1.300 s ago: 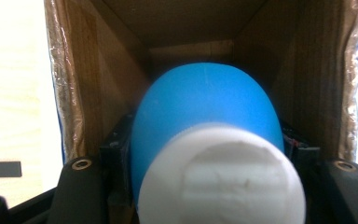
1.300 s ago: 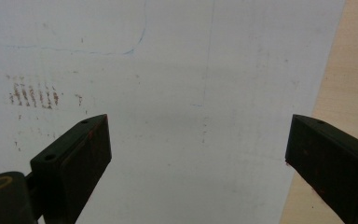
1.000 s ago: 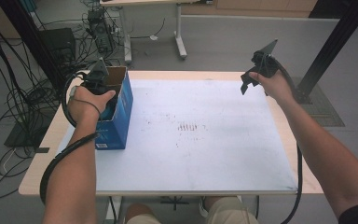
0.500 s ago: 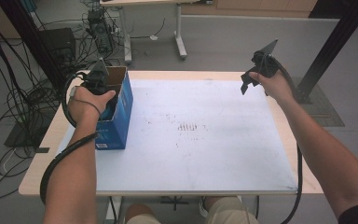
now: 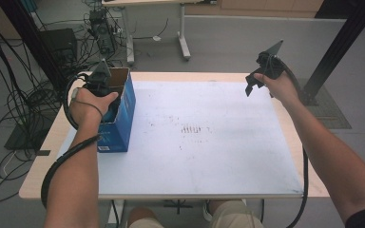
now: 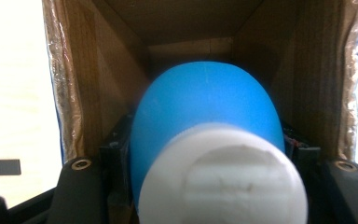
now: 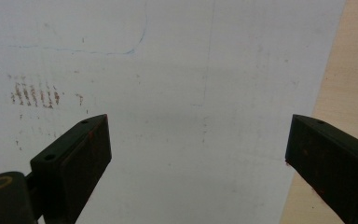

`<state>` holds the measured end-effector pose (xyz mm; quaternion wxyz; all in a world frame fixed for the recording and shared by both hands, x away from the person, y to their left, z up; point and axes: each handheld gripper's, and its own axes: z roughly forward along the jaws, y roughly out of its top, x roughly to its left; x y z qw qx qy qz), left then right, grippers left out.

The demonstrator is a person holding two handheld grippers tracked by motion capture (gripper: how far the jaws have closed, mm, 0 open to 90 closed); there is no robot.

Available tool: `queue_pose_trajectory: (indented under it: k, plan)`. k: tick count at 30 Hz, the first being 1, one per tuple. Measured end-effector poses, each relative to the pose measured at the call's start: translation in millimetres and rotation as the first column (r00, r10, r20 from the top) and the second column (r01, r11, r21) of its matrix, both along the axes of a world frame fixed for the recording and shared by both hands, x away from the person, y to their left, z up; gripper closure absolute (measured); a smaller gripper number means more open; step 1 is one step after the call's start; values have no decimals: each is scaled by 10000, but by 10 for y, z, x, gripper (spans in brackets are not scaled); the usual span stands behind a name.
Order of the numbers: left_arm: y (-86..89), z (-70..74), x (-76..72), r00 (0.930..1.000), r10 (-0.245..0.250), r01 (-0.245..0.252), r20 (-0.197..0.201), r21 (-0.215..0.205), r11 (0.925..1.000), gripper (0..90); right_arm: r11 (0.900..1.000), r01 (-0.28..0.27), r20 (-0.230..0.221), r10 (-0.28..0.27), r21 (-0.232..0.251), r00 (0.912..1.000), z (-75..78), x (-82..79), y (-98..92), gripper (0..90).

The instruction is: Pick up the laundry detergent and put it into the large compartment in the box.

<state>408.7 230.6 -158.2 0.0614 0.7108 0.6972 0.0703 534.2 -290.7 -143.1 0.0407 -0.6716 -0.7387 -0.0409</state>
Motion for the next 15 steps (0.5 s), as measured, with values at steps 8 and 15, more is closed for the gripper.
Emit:
queue_pose_trajectory:
  k: [8,15]
  plan:
    - [-6,0,-4,10000,6,-6,6,7,10000,371,10000,9,-15,-9,2,10000,5,-3,-2,68]
    - [-13,0,-6,10000,3,-3,2,26,10000,371,10000,57,25,-57,18,10000,21,-14,-26,68]
